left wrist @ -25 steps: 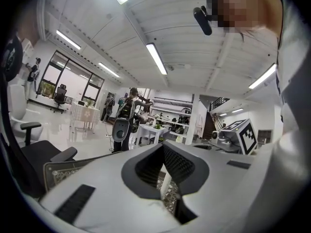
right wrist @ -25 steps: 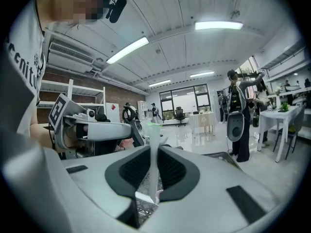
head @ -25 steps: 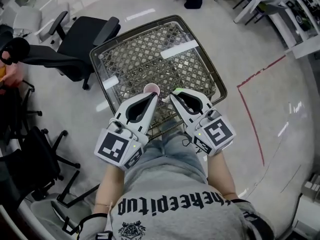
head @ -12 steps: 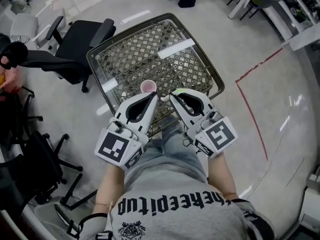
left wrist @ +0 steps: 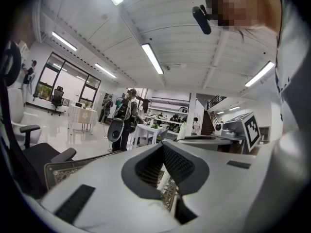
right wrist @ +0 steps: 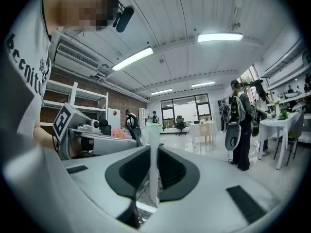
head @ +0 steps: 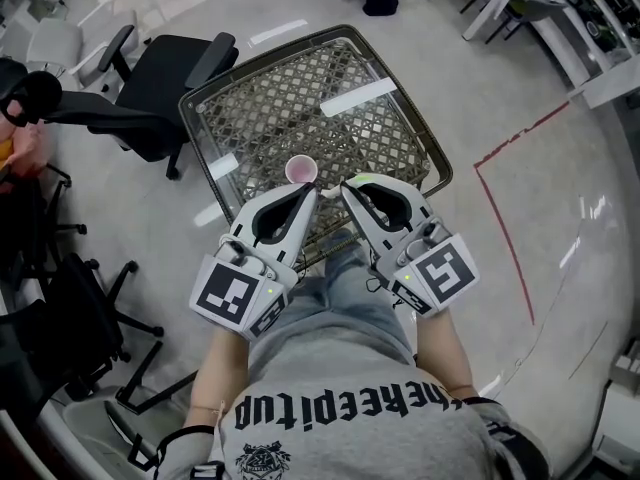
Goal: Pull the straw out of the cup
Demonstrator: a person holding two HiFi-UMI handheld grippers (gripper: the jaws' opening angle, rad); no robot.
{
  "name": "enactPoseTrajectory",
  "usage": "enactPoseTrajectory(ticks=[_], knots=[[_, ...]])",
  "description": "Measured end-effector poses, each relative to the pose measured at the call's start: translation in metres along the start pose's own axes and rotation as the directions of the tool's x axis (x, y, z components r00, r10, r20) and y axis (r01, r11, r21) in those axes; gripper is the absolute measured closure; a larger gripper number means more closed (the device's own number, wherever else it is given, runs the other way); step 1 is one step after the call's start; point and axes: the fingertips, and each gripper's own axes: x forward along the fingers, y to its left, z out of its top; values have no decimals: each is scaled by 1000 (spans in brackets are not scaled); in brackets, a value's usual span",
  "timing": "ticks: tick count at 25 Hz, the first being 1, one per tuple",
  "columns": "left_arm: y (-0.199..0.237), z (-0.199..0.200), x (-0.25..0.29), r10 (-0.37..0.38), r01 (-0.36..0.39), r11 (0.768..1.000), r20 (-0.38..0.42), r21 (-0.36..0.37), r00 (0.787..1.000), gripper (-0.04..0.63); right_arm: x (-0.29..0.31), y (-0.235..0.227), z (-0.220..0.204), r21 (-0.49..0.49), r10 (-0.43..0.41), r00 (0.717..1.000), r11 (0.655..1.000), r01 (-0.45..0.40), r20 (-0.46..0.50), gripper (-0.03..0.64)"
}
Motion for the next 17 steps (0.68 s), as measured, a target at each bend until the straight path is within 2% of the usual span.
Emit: enactPoseTrajectory(ticks=[17], knots=[[7, 2, -1, -18, 18, 1000, 11, -9, 1000, 568, 6, 6, 13, -23, -13, 1000, 1000, 13, 12, 565]])
